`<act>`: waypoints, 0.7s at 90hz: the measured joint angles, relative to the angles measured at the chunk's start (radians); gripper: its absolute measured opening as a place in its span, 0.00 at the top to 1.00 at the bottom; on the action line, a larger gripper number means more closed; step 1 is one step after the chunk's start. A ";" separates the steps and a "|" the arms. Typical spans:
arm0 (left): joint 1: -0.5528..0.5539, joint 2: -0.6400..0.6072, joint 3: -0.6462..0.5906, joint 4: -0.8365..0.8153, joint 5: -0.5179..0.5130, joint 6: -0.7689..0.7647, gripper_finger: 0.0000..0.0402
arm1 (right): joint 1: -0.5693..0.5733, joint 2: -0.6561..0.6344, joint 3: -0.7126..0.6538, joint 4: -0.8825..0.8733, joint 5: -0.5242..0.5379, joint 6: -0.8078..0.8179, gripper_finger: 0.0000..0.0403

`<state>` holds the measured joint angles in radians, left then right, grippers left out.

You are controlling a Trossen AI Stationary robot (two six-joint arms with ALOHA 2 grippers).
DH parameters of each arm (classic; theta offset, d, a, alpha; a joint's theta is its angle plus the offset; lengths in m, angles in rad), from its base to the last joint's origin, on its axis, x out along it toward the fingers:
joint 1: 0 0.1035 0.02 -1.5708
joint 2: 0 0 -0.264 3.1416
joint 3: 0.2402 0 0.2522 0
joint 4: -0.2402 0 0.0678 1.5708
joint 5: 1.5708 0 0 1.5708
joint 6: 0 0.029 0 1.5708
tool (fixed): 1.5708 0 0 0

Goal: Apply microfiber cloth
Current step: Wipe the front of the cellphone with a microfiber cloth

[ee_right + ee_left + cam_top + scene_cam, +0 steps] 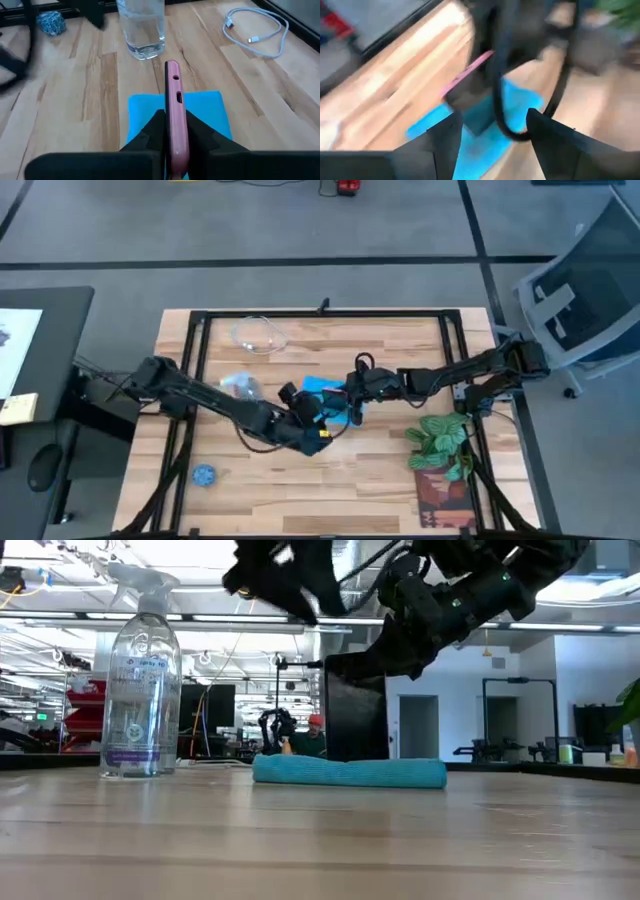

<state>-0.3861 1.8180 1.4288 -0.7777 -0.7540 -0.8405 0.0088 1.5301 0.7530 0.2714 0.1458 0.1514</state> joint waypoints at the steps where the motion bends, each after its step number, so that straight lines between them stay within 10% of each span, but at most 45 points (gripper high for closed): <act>1: -0.002 0.002 0.000 -0.016 0.013 -0.003 0.54 | 0.002 0.000 0.000 0.001 -0.001 0.002 0.94; 12: -0.025 0.067 -0.028 -0.083 0.139 -0.012 0.60 | 0.004 -0.001 -0.001 0.000 -0.013 0.017 0.94; 63: -0.102 -0.078 -0.382 0.026 0.109 -0.270 0.78 | 0.009 -0.001 -0.002 0.006 -0.017 0.024 0.93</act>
<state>-0.4880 1.7405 1.0473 -0.7517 -0.6452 -1.1101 0.0181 1.5295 0.7513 0.2775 0.1284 0.1753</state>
